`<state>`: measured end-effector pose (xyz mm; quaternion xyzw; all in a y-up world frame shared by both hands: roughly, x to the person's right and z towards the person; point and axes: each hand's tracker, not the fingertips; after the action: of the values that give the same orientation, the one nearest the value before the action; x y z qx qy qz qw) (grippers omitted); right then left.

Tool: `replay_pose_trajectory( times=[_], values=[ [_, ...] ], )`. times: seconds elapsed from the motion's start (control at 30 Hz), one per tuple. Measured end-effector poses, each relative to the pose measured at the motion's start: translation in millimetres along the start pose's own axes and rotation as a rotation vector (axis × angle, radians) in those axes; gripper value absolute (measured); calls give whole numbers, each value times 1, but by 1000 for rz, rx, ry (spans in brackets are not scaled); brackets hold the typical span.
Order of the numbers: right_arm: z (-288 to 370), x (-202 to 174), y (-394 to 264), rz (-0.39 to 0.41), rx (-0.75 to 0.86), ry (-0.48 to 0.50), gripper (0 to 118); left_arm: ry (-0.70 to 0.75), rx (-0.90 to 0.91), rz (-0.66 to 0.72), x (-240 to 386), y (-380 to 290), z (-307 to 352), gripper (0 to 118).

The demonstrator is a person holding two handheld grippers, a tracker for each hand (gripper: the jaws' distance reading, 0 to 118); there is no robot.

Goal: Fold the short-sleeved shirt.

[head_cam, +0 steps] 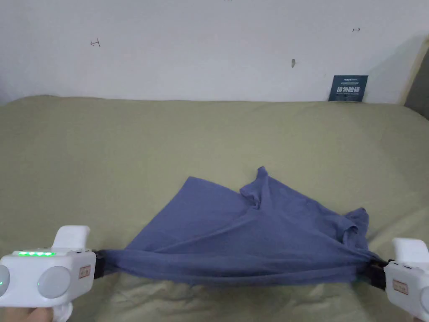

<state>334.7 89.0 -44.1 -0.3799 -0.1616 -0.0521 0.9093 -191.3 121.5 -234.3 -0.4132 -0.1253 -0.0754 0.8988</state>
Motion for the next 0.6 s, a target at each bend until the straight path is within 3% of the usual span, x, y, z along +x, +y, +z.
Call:
replay_pose_trajectory(
  times=[0.3, 0.33, 0.37, 0.4, 0.43, 0.47, 0.53, 0.6],
  values=[
    [-11, 2, -7, -3, -45, -7, 11, -33, -41, 90, -9, -3, -5, 6],
    [-8, 1, -5, -4, -42, -7, 19, -38, -39, 91, -10, -3, -3, 13],
    [-6, 0, -3, -5, -41, -6, 50, -45, -34, 88, -9, -3, -1, 47],
    [2, -3, -1, -4, -40, -9, 87, -50, -25, 82, -10, -3, 2, 88],
    [9, -4, 0, -7, -30, -10, 118, -44, -21, 78, -11, -2, 5, 118],
    [14, -6, 2, -17, -14, -3, 112, -47, -21, 81, -13, -3, 6, 118],
    [37, -18, 14, -22, 64, 49, 114, -51, 52, 99, -13, -6, 21, 112],
    [50, -34, 28, 23, 41, 27, 110, -58, 41, 93, -13, -9, 28, 105]
  ],
)
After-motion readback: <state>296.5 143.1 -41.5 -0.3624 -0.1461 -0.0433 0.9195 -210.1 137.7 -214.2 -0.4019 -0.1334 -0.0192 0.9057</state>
